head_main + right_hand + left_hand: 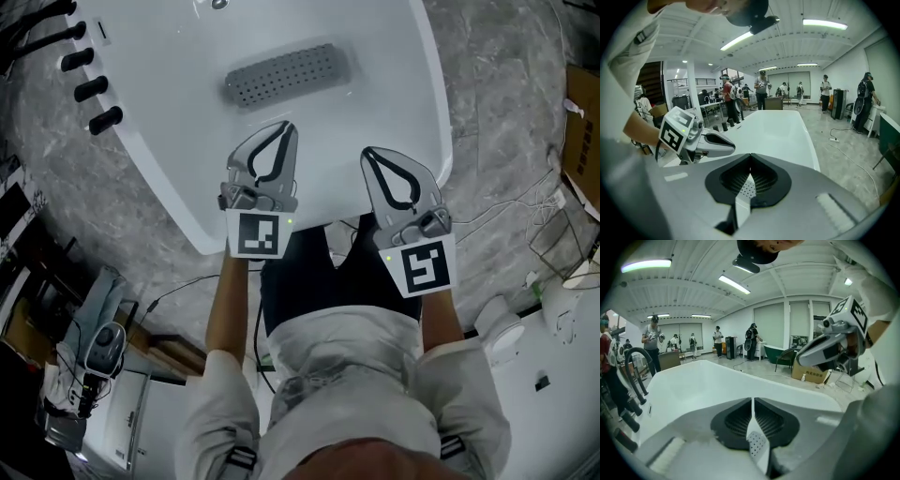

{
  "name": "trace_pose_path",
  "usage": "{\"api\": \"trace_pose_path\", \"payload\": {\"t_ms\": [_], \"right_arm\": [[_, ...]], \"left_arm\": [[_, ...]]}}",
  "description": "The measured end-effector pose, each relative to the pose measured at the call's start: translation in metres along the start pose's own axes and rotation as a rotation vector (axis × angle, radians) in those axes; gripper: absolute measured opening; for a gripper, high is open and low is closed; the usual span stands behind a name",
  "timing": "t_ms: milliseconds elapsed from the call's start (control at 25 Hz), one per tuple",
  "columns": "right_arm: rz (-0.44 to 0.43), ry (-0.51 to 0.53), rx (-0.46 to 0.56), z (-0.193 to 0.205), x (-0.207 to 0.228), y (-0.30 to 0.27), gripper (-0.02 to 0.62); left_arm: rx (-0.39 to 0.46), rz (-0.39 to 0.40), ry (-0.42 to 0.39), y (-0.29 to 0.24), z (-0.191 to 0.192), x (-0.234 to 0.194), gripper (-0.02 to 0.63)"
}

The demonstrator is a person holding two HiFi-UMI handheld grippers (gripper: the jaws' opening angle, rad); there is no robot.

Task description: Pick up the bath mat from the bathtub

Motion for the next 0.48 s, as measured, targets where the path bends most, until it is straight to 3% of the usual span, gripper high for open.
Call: {"api": "trace_pose_path", "payload": {"t_ms": [480], "right_arm": [[-0.080,0.015,-0.082,0.059,0.021,-0.060,0.003]], "left_arm": [[-0.109,0.082,-0.076,-0.067,0.083,-0.009,0.023]]}}
Point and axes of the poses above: the fingertips, and each gripper's own axes: y backward along the fingers, x to its right, z out of its underside, the point moved 10 cm from there along y, backward along the fingers
